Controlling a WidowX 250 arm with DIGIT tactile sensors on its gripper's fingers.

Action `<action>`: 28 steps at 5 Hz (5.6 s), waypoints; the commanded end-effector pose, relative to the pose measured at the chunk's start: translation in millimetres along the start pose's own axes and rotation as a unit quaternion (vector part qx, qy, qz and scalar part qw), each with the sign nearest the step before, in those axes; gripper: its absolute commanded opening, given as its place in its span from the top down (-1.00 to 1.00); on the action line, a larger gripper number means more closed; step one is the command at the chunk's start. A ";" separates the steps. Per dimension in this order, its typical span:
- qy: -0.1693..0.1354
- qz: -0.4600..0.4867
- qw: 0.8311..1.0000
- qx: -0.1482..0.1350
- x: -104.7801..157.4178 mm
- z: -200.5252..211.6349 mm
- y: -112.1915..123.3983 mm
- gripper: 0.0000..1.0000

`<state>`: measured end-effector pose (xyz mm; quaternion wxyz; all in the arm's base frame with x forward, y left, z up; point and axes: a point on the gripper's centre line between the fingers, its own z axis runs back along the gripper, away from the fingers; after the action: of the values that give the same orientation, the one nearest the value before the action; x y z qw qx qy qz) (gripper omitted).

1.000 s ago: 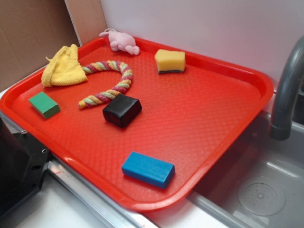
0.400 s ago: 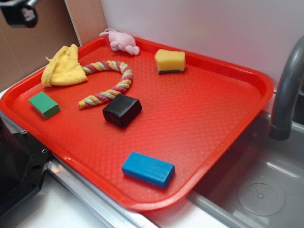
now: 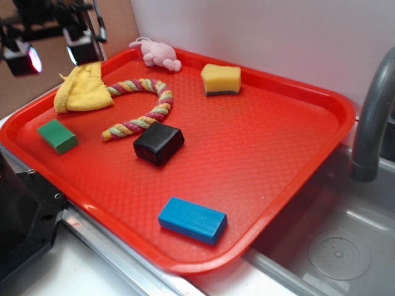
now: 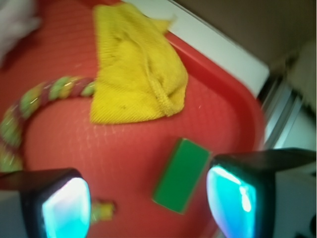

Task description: Grab the green block.

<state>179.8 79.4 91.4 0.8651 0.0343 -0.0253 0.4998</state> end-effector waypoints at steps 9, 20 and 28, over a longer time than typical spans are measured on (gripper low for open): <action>0.015 0.014 0.999 0.029 -13.3 -92.0 47.9 -1.00; 0.065 -0.518 0.849 -0.080 -24.9 -62.5 42.8 -1.00; 0.045 -0.535 0.841 -0.069 -55.5 -69.5 73.4 1.00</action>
<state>95.5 55.8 20.8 0.9986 -0.0378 -0.0001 -0.0382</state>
